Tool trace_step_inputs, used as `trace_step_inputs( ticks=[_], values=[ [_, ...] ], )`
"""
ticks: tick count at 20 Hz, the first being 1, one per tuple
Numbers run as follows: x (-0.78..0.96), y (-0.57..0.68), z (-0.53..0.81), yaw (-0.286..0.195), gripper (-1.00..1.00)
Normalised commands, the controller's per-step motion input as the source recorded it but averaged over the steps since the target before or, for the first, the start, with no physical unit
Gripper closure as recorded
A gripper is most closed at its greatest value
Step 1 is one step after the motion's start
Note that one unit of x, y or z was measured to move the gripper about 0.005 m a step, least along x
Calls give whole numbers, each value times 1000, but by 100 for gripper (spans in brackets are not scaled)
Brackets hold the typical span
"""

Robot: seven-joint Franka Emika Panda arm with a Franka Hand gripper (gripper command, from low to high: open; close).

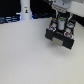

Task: Open the kcup holder, insert the kcup into the holder, and close the kcup holder

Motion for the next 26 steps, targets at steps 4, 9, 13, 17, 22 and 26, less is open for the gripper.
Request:
trace_step_inputs(
  ticks=[4,9,13,17,22,26],
  values=[
    [-312,39,191,-7,100],
    [1,-20,-179,0,100],
    [21,-65,-255,-12,100],
    [20,-45,-310,-4,100],
    [24,26,-201,10,100],
    [63,97,16,42,-100]
  ],
)
